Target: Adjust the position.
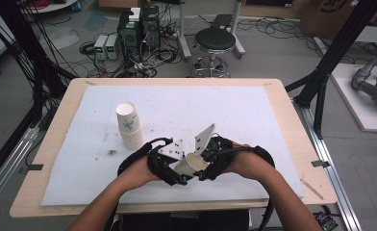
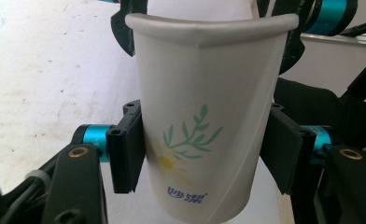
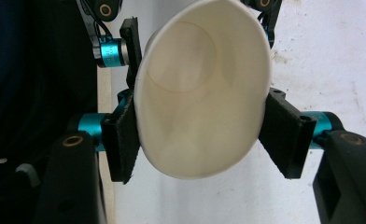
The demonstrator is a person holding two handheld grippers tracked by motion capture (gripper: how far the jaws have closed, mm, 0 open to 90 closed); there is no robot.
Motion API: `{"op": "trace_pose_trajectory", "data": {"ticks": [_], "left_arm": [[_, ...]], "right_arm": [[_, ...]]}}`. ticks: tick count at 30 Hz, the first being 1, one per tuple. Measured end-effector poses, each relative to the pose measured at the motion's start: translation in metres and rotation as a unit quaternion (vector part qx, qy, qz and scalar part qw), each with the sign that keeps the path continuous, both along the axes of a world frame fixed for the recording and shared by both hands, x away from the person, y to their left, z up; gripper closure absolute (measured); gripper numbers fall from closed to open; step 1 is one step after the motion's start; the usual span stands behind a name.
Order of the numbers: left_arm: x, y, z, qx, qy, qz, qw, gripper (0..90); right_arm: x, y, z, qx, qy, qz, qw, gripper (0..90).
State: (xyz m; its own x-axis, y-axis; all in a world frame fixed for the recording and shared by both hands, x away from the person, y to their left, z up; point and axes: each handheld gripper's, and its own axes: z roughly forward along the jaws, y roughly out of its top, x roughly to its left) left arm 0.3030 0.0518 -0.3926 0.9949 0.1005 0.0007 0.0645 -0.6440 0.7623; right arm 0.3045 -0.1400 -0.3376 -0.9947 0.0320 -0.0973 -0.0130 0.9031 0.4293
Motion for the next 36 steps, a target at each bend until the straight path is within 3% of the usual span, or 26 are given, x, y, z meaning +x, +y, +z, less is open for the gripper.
{"op": "trace_pose_trajectory", "data": {"ticks": [6, 7, 8, 9, 10, 11, 13, 15, 16, 17, 21, 22, 23, 24, 25, 28, 29, 30, 31, 32, 33, 34, 35, 36], "left_arm": [[-0.001, 0.003, -0.001, -0.024, 0.001, 0.006, 0.9997, 35.6], [-0.001, 0.004, -0.001, -0.033, 0.002, 0.01, 0.9994, 35.5], [0.0, 0.007, -0.001, -0.05, 0.007, 0.013, 0.9986, 35.4], [0.0, 0.007, -0.001, -0.05, 0.007, 0.013, 0.9986, 35.3], [0.0, 0.009, -0.002, -0.055, 0.006, 0.014, 0.9984, 35.3], [0.0, 0.013, -0.005, -0.065, 0.005, 0.02, 0.9977, 34.4], [0.0, 0.015, -0.007, -0.072, 0.007, 0.023, 0.9971, 34.1], [0.0, 0.023, -0.01, -0.092, 0.009, 0.038, 0.995, 33.7], [0.0, 0.023, -0.01, -0.092, 0.009, 0.038, 0.995, 33.5], [0.001, 0.027, -0.014, -0.107, 0.016, 0.049, 0.9929, 33.4], [0.001, 0.036, -0.02, -0.128, 0.014, 0.071, 0.9891, 32.7], [0.001, 0.036, -0.02, -0.128, 0.014, 0.071, 0.9891, 32.7], [0.001, 0.04, -0.022, -0.143, 0.009, 0.084, 0.9862, 32.5], [0.001, 0.04, -0.022, -0.143, 0.009, 0.084, 0.9862, 32.5], [0.002, 0.046, -0.023, -0.159, 0.005, 0.097, 0.9825, 32.5], [0.003, 0.053, -0.026, -0.183, -0.005, 0.121, 0.9757, 31.9], [0.003, 0.053, -0.026, -0.183, -0.005, 0.121, 0.9757, 31.9], [0.003, 0.055, -0.027, -0.193, -0.008, 0.129, 0.9727, 31.9], [0.003, 0.058, -0.026, -0.202, -0.018, 0.138, 0.9693, 31.9], [0.003, 0.058, -0.026, -0.202, -0.018, 0.138, 0.9693, 31.9], [0.003, 0.059, -0.026, -0.21, -0.021, 0.143, 0.967, 31.8], [0.003, 0.06, -0.025, -0.214, -0.024, 0.143, 0.966, 31.8], [0.003, 0.062, -0.023, -0.231, -0.03, 0.147, 0.9614, 31.7], [0.003, 0.062, -0.023, -0.231, -0.03, 0.147, 0.9614, 31.7]], "right_arm": [[0.001, -0.001, 0.001, 0.015, 0.007, -0.009, 0.9998, 28.7], [0.002, -0.002, 0.002, 0.025, 0.011, -0.013, 0.9995, 27.2], [0.004, -0.006, 0.004, 0.056, 0.013, -0.019, 0.9981, 23.1], [0.003, -0.009, 0.005, 0.073, 0.015, -0.027, 0.9969, 21.4], [0.003, -0.009, 0.005, 0.073, 0.015, -0.027, 0.9969, 21.4], [0.004, -0.015, 0.008, 0.106, 0.02, -0.038, 0.9935, 21.4], [0.004, -0.022, 0.011, 0.144, 0.024, -0.046, 0.9881, 21.3], [0.003, -0.03, 0.013, 0.179, 0.029, -0.052, 0.9821, 21.3], [0.003, -0.03, 0.013, 0.179, 0.029, -0.052, 0.9821, 21.3], [0.002, -0.038, 0.015, 0.211, 0.026, -0.066, 0.975, 21.3], [0.001, -0.056, 0.013, 0.267, 0.01, -0.096, 0.9589, 21.3], [0.001, -0.056, 0.013, 0.267, 0.01, -0.096, 0.9589, 21.3], [0.0, -0.068, 0.008, 0.28, 0.003, -0.121, 0.9525, 21.4], [-0.001, -0.073, 0.005, 0.287, -0.002, -0.133, 0.9487, 21.4], [-0.001, -0.079, 0.001, 0.293, -0.004, -0.144, 0.9451, 21.4], [-0.005, -0.096, -0.011, 0.309, -0.014, -0.174, 0.9347, 21.4], [-0.005, -0.096, -0.011, 0.309, -0.014, -0.174, 0.9347, 21.4], [-0.006, -0.102, -0.016, 0.314, -0.017, -0.185, 0.9309, 21.4], [-0.01, -0.113, -0.025, 0.321, -0.023, -0.209, 0.9234, 21.4], [-0.01, -0.113, -0.025, 0.321, -0.023, -0.209, 0.9234, 21.4], [-0.013, -0.123, -0.034, 0.329, -0.029, -0.229, 0.9157, 21.5], [-0.015, -0.128, -0.039, 0.333, -0.033, -0.24, 0.9114, 21.5], [-0.016, -0.133, -0.043, 0.335, -0.039, -0.25, 0.9075, 21.5], [-0.016, -0.133, -0.043, 0.335, -0.039, -0.25, 0.9075, 21.5]]}}
